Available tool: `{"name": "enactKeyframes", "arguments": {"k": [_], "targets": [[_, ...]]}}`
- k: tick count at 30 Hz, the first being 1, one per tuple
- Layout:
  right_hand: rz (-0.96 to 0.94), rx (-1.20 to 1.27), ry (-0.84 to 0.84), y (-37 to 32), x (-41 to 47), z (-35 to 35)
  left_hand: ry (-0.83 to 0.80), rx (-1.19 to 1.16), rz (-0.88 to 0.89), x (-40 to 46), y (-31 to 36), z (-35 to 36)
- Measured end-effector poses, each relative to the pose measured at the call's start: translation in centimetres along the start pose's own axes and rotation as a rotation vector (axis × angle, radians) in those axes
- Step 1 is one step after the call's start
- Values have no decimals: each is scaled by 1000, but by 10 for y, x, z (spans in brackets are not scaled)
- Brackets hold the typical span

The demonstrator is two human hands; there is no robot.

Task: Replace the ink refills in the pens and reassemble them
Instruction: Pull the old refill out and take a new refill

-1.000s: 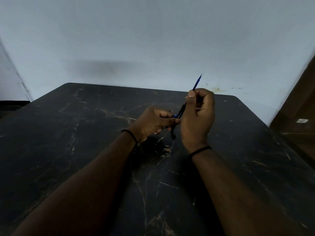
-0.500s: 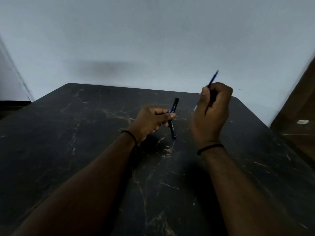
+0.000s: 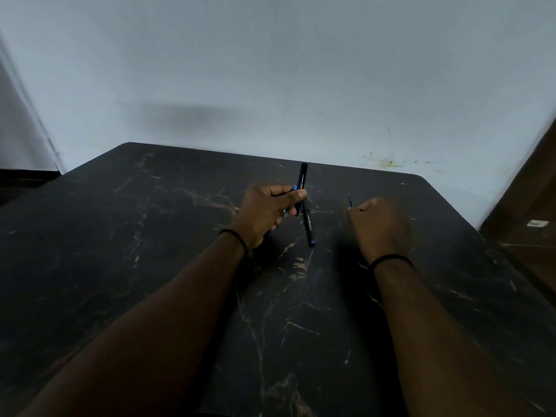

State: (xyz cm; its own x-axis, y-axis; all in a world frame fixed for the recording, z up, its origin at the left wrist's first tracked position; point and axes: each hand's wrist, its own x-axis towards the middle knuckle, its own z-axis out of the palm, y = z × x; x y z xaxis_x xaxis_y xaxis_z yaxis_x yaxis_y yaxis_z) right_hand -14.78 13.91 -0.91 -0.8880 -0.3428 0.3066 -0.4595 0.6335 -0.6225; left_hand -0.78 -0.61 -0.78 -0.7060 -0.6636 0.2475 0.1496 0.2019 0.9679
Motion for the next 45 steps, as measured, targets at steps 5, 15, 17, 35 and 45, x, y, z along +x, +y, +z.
{"name": "enactKeyframes", "arguments": {"k": [5,15,17,35,45], "targets": [[-29,32,-69,2,-1,7,-11,4,-3,0,-1,0],[63,80,100,26,14,-2,-9,20,-13,2,-2,1],[85,80,84,31,16,-1,-6,23,-16,3,-3,0],[112,39,-96,39,24,7,-6,28,-10,4,-6,0],[91,-133,-164,39,22,5,1,20,-19,3,-4,1]]}}
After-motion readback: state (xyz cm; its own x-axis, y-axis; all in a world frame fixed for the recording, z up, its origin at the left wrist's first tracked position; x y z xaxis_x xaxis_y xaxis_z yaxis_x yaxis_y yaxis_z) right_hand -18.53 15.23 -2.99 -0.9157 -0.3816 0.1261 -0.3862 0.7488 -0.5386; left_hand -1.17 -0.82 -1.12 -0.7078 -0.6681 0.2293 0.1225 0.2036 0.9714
